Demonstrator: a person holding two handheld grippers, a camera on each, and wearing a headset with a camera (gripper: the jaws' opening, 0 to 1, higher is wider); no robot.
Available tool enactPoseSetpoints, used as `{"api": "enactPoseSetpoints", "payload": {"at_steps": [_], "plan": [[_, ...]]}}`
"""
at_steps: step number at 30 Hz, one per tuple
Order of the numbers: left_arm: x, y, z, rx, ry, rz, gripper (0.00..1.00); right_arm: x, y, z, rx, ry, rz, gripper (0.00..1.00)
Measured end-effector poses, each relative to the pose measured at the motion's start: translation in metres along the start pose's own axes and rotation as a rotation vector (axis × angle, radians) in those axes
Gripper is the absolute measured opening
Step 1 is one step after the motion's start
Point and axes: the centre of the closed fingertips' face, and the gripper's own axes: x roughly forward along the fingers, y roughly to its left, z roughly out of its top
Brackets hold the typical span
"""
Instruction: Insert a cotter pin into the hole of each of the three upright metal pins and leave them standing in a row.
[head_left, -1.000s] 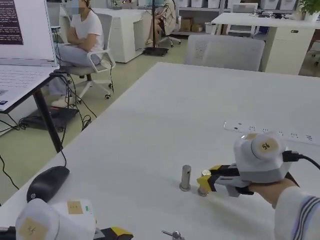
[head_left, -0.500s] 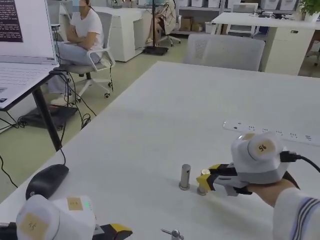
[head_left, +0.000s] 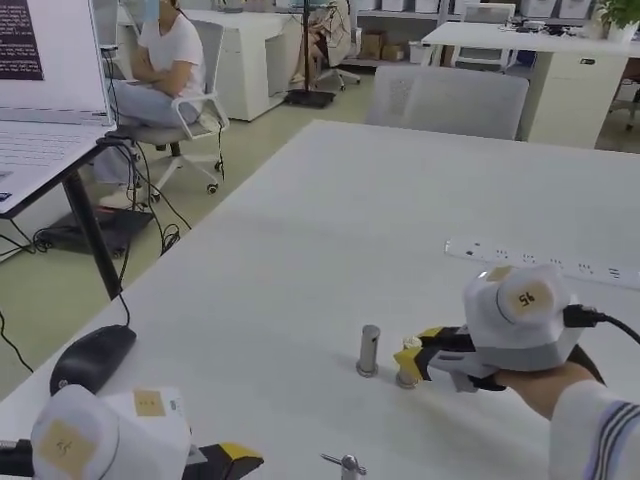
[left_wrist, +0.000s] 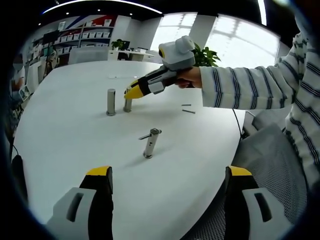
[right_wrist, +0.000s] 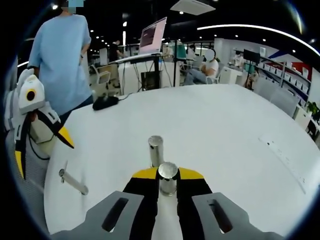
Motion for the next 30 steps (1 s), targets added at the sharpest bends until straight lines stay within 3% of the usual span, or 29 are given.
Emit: {"api": "enactPoseSetpoints", "payload": {"at_steps": [14,30], "plan": [[0.005,-0.005,0.002,0.012,0.003,-0.013,0.93,-0.029,0.002,0.002,0.02,-0.017,-0.031,0.12],[0.012,-0.009,0.004,0.029,0.01,-0.026,0.93,-0.061,0.023,-0.014,0.034,-0.014,-0.046,0.12]]}}
